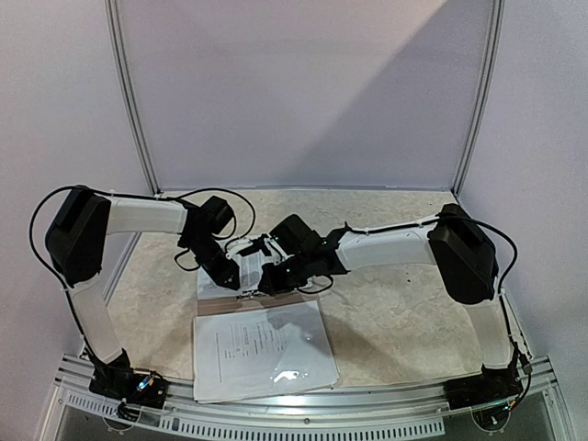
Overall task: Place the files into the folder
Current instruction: Clamp the file with the spring clip on the folder.
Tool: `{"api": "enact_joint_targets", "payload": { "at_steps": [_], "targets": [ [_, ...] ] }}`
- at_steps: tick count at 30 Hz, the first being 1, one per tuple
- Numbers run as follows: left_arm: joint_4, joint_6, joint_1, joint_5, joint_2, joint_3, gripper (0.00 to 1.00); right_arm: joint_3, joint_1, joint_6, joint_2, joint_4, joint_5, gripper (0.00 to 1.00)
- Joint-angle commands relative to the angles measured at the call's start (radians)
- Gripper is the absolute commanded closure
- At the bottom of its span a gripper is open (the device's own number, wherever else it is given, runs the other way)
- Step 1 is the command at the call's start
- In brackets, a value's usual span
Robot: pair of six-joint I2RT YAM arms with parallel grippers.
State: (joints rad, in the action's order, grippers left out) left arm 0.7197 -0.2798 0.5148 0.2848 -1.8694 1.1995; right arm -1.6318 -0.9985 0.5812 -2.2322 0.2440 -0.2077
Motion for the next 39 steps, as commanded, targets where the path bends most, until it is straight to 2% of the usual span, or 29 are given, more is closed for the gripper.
{"api": "enact_joint_targets", "payload": {
  "at_steps": [1,3,9,16,21,27,32,39],
  "targets": [
    [0.009,-0.017,0.012,-0.002,-0.030,0.006,0.84,0.051,0.018,-0.006,-0.002,0.025,0.042,0.93],
    [0.020,-0.033,0.015,0.029,-0.021,0.013,0.82,0.069,0.026,0.002,-0.001,0.008,0.029,0.94],
    [0.033,-0.118,0.033,0.154,0.038,0.022,0.62,0.166,0.065,0.076,0.009,-0.127,-0.062,0.94],
    [-0.028,-0.219,0.095,0.128,0.009,0.044,0.49,0.224,0.086,0.146,-0.006,-0.264,-0.161,0.95],
    [-0.038,-0.323,0.122,0.068,0.009,0.103,0.48,0.277,0.102,0.208,-0.016,-0.368,-0.204,0.96],
    [-0.076,-0.471,0.147,0.014,-0.015,0.063,0.53,0.334,0.114,0.280,-0.017,-0.467,-0.226,0.97],
    [-0.039,-0.444,0.182,-0.061,-0.082,0.113,0.58,0.343,0.120,0.312,-0.032,-0.500,-0.245,0.97],
    [0.046,-0.371,0.204,-0.050,-0.139,0.183,0.66,0.395,0.126,0.346,-0.022,-0.551,-0.247,0.98]
  ]
}}
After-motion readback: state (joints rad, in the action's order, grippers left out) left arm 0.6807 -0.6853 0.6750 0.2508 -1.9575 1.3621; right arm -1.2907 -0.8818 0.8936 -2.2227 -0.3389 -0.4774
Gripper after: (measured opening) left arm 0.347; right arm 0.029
